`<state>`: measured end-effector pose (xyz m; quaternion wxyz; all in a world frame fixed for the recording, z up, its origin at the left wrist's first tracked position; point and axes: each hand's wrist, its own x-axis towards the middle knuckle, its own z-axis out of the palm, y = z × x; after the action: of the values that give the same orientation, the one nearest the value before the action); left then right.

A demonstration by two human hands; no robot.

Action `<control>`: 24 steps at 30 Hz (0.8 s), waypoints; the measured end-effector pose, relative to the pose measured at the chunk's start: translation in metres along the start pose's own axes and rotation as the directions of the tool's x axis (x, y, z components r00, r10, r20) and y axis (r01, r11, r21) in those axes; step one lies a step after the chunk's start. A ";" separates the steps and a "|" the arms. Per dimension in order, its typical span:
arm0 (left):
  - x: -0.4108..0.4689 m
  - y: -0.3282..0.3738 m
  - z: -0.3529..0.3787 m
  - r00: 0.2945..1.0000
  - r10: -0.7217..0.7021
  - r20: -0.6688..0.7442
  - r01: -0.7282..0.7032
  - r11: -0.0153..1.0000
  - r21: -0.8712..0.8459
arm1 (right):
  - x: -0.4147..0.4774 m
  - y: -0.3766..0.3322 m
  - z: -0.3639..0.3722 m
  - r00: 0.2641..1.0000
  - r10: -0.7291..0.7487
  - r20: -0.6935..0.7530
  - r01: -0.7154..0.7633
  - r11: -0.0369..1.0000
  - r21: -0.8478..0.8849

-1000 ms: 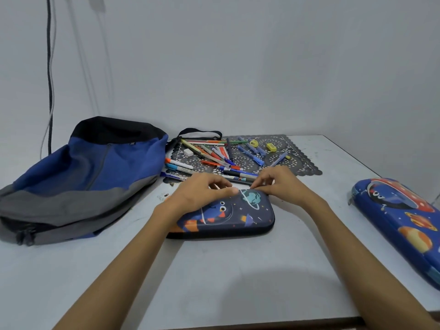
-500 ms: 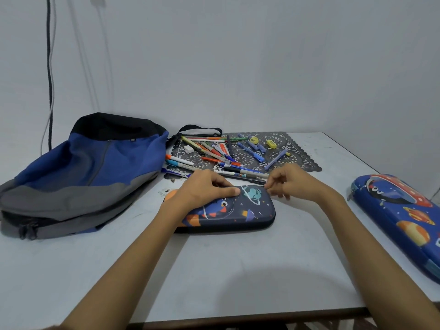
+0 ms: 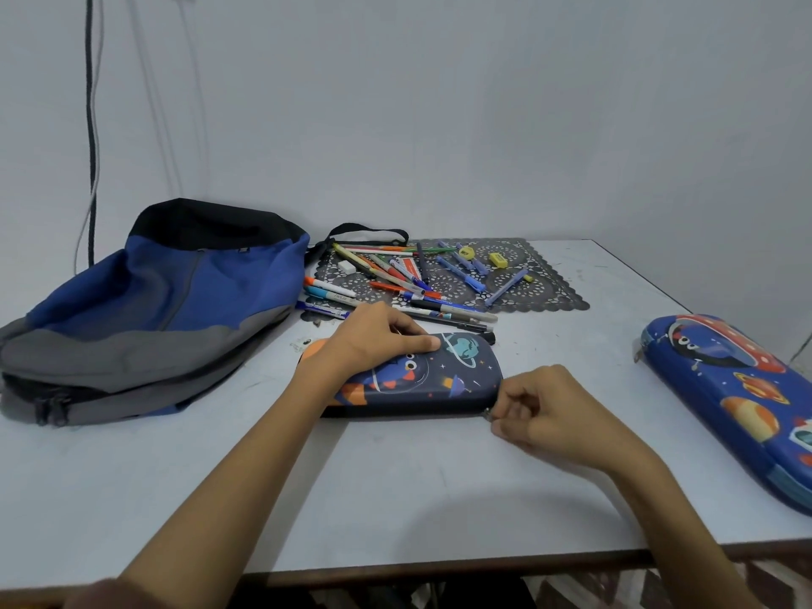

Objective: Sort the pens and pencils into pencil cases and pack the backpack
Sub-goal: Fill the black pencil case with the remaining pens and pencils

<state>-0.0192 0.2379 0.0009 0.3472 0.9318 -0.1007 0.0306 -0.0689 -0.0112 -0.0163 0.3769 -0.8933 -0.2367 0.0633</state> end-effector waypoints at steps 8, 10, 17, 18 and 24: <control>-0.002 0.001 -0.001 1.000 0.007 0.000 -0.007 1.000 0.007 | -0.003 -0.012 -0.001 0.994 0.020 0.107 -0.028 0.997 0.071; -0.003 0.002 -0.001 1.000 0.012 -0.002 -0.012 1.000 0.013 | -0.001 -0.012 -0.015 0.986 0.018 0.164 -0.044 0.987 0.157; -0.003 0.000 -0.002 1.000 0.025 0.003 -0.025 0.997 0.079 | 0.045 -0.002 -0.024 0.996 -0.073 -0.053 0.080 0.985 0.154; -0.004 0.000 -0.002 0.999 0.037 -0.001 -0.036 0.994 0.105 | 0.051 0.000 -0.023 0.995 -0.099 -0.003 0.099 0.987 0.125; -0.023 0.012 0.002 0.938 0.291 -0.189 -0.184 0.879 0.440 | 0.060 0.008 -0.018 0.998 -0.060 0.028 0.051 0.963 0.265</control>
<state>-0.0439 0.2317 0.0039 0.1446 0.9532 -0.1618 0.2107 -0.0083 0.0006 -0.0054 0.4899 -0.8268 -0.2578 0.0997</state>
